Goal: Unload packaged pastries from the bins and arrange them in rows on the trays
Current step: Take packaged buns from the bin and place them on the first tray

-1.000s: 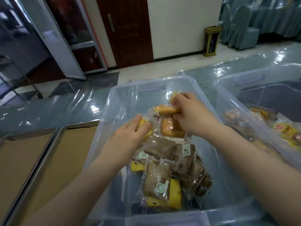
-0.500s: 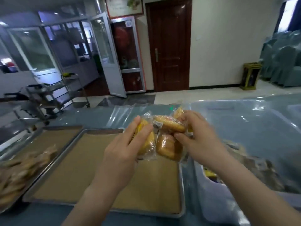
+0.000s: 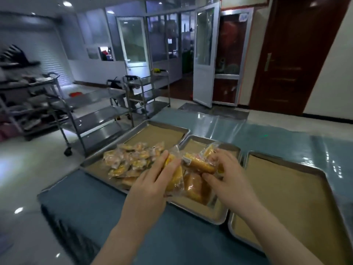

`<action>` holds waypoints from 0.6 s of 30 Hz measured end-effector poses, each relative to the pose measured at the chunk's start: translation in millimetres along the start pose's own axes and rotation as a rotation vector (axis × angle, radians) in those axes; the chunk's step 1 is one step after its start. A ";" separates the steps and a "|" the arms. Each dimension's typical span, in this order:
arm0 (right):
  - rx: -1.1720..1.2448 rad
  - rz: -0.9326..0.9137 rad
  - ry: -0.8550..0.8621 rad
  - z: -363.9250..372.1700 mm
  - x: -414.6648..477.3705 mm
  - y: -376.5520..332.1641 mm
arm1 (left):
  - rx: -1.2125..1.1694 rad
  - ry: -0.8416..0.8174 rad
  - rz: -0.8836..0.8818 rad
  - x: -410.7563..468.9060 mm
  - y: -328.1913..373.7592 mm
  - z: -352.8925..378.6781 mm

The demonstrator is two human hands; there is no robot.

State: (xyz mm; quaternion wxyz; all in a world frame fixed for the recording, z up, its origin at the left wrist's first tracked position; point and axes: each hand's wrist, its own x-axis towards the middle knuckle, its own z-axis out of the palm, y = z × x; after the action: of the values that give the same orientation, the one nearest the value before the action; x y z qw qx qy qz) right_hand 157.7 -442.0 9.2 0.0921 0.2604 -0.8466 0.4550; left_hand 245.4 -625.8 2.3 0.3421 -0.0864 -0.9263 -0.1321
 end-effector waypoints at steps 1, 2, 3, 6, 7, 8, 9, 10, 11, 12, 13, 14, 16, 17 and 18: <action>0.026 0.009 -0.012 18.7 9.6 0.5 | 0.008 -0.010 -0.020 -1.7 -18.5 -0.9; 0.051 0.018 -0.030 38.9 20.3 2.1 | 0.012 -0.020 -0.042 -3.3 -37.2 -0.7; 0.071 0.030 -0.050 60.2 32.0 4.4 | 0.021 -0.027 -0.060 -4.2 -56.2 0.1; 0.141 0.081 -0.121 123.2 69.9 12.3 | 0.047 -0.059 -0.114 -7.4 -116.7 9.1; 0.168 0.093 -0.140 142.5 84.2 16.2 | 0.053 -0.071 -0.130 -6.2 -136.6 12.4; 0.188 0.111 -0.152 161.3 98.3 21.4 | 0.058 -0.091 -0.159 -3.1 -154.7 15.7; 0.208 0.143 -0.166 180.6 111.2 25.6 | 0.063 -0.116 -0.198 0.7 -171.9 18.7; 0.227 0.177 -0.183 200.2 122.3 29.0 | 0.062 -0.136 -0.233 3.3 -188.2 20.9; 0.233 0.194 -0.195 219.5 133.1 31.6 | 0.061 -0.148 -0.249 5.8 -205.3 23.1; 0.213 0.205 -0.207 237.4 143.0 33.6 | 0.067 -0.156 -0.246 7.1 -224.0 26.2; 0.181 0.212 -0.214 254.9 151.5 37.4 | 0.057 -0.158 -0.253 8.5 -242.2 30.1; 0.147 0.217 -0.211 271.6 158.5 43.2 | 0.040 -0.149 -0.281 9.1 -258.6 35.4; 0.114 0.247 -0.190 303.2 167.3 56.7 | -0.007 -0.102 -0.401 5.1 -288.3 44.6; 0.092 0.267 -0.178 316.9 170.6 62.7 | -0.044 -0.054 -0.492 3.8 -302.0 47.3; 0.058 0.296 -0.177 328.4 174.7 67.8 | -0.079 -0.002 -0.580 3.5 -315.3 50.4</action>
State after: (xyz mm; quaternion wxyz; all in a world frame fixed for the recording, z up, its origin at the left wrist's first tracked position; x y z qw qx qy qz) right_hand 0.7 -742.6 -158.0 -0.0585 0.1744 -0.8669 0.4633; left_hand 132.9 -909.9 -90.8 0.2853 0.1685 -0.9070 -0.2600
